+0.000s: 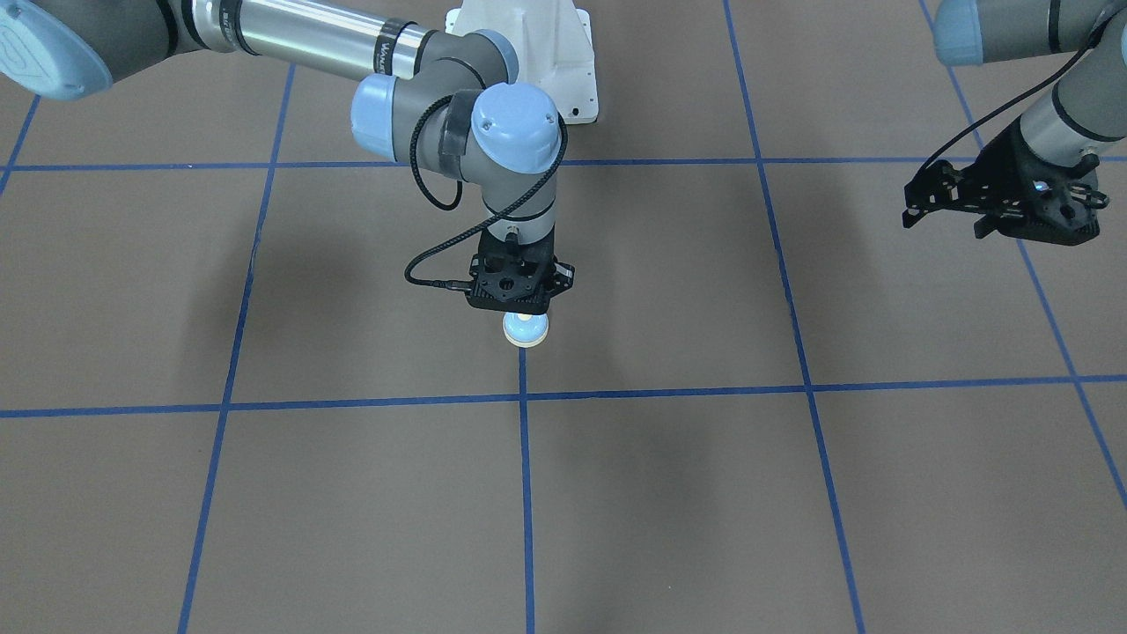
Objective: Place and press bell with both arms
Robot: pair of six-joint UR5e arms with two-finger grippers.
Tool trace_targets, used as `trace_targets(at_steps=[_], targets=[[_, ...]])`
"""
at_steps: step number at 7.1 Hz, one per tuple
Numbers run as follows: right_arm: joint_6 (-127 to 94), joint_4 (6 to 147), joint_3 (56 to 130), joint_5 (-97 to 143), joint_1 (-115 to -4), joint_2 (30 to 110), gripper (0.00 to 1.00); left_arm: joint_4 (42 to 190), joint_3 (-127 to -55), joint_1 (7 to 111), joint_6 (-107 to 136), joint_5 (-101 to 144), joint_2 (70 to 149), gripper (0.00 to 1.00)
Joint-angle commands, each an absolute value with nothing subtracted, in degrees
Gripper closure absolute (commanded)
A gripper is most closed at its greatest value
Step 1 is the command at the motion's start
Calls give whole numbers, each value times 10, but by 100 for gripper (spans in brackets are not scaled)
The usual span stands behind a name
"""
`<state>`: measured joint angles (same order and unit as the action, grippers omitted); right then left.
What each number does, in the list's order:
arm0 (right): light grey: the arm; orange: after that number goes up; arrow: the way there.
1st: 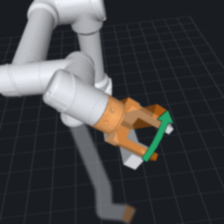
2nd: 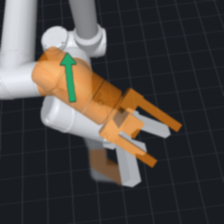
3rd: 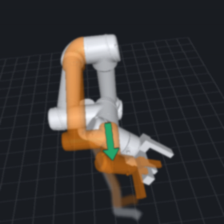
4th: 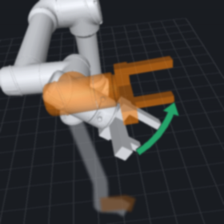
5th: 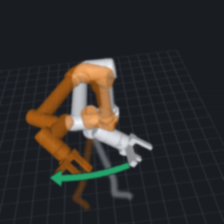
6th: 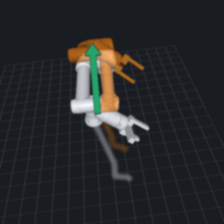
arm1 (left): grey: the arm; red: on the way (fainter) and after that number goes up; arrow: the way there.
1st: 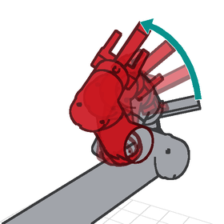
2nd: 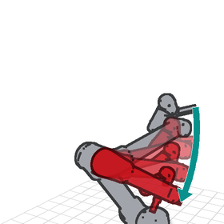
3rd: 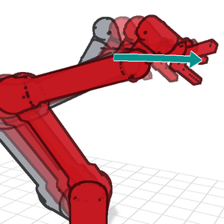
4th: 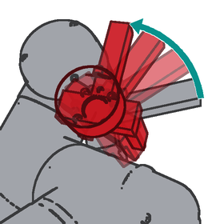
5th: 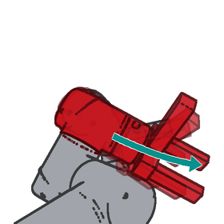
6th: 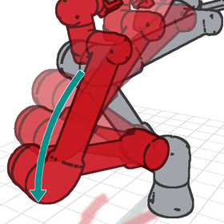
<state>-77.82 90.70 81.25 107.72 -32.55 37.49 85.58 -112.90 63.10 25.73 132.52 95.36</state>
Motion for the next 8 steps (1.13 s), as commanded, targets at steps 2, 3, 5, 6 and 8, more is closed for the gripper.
trace_targets(at_steps=[2, 3, 5, 6, 8], targets=[[-699, 939, 1046, 1134, -398, 555, 100, 856, -1131, 637, 248, 1325, 953, 1], [-651, 940, 1093, 1172, -443, 623, 83, 855, -1130, 647, 226, 1325, 951, 1], [-528, 937, 1157, 1249, -543, 748, 0, 855, -1130, 709, 101, 1328, 902, 1], [-427, 934, 1170, 1274, -608, 812, 0, 855, -1129, 748, 25, 1327, 877, 1], [-189, 936, 1160, 1336, -746, 924, 0, 846, -1119, 823, -71, 1329, 848, 1]])
